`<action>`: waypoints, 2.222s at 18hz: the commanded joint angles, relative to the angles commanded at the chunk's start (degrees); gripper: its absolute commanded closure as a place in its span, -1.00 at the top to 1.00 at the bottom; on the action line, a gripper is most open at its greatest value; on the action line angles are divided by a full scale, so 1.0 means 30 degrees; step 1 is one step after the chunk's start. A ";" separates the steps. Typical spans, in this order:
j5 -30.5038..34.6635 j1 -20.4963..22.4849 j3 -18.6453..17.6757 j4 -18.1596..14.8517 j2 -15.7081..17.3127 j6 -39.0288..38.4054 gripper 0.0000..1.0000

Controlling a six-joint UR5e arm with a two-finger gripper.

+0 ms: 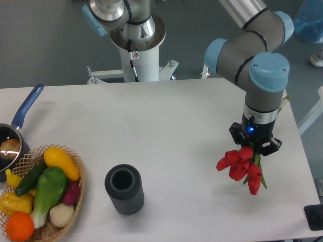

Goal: Insert the flowers into the vase
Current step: 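Carry the red tulip bunch with the gripper over the black vase, then lower the tulip stems down into the black vase opening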

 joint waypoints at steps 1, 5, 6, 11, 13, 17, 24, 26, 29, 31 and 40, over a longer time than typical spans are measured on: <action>-0.0088 -0.0058 0.0000 0.0000 0.0088 -0.0087 -1.00; -0.2920 -0.0556 -0.0059 -0.0059 0.1493 -0.1755 -1.00; -0.4236 -0.0673 -0.0059 -0.0030 0.1814 -0.1961 -1.00; -1.1148 -0.0908 -0.0263 0.1459 0.3047 -0.4564 -1.00; -1.3292 -0.1112 -0.0264 0.2893 0.3077 -0.5445 -1.00; -1.6865 -0.1697 -0.0555 0.3516 0.2902 -0.6504 -1.00; -2.0032 -0.2432 -0.0936 0.4101 0.2550 -0.6562 -1.00; -2.1207 -0.2402 -0.1200 0.4131 0.2579 -0.6592 -1.00; -2.3547 -0.2344 -0.1697 0.4627 0.2579 -0.6475 -1.00; -2.4868 -0.2198 -0.1991 0.4775 0.2579 -0.6416 -1.00; -2.7802 -0.2166 -0.0618 0.4922 0.0620 -0.5420 -1.00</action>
